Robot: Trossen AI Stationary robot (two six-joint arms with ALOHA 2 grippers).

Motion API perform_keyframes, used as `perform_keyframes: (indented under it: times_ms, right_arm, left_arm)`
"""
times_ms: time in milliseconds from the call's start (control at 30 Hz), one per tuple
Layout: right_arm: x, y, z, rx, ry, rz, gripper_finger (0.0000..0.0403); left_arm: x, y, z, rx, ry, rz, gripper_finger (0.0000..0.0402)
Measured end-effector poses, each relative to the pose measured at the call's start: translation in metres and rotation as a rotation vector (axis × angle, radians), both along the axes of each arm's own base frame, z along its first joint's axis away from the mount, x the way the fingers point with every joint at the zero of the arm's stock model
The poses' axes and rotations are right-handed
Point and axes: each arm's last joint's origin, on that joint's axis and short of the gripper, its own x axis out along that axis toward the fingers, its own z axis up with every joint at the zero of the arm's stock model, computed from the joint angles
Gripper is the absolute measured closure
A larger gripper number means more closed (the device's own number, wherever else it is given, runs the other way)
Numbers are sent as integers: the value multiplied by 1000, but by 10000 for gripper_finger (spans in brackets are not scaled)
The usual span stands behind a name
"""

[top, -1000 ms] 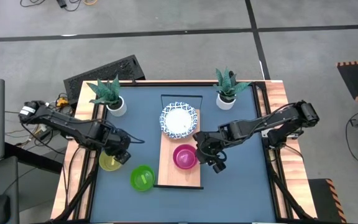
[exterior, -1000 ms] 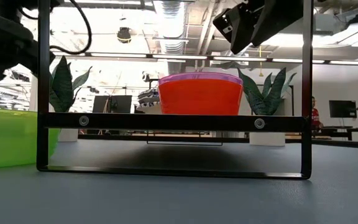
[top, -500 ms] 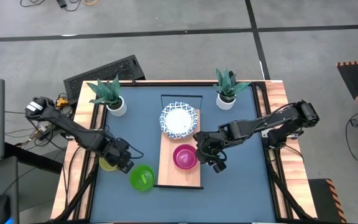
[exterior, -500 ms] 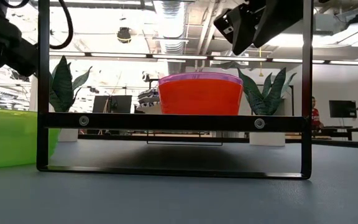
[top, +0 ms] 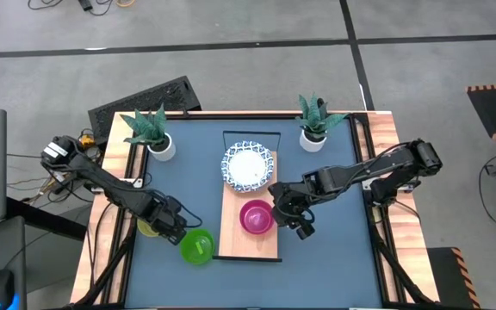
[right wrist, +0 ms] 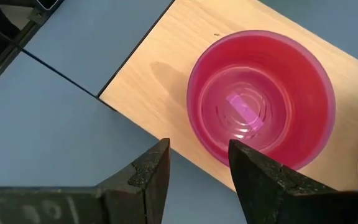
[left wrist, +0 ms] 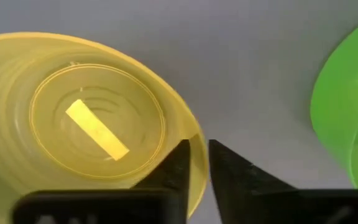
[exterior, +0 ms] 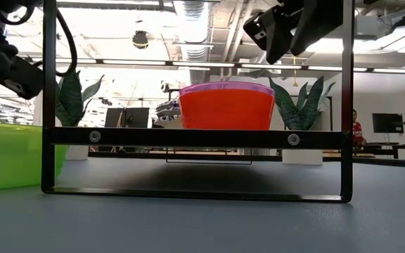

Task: Place and stack bowls onto a shelf
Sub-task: Stack the yellow bowl on top of the purple bowl on the shelf

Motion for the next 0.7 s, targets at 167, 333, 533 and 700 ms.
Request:
perform_keyframes:
  times_ms: [167,333,533,700]
  right_arm:
    - [-1,0,-1,-2,12,0,215]
    - [-1,-1,-1,-3,18,-1,215]
    - [0,-8,0,-12,8,-6,215]
    - [3,-21,12,-39,-45,6,215]
  left_arm:
    - [-1,1,3,-5,-16,-10,396]
    - [8,-4,25,-32,-117,-89,401]
    - [20,-7,73,-74,-321,-229,401]
    - [16,3,117,-87,-514,-296,401]
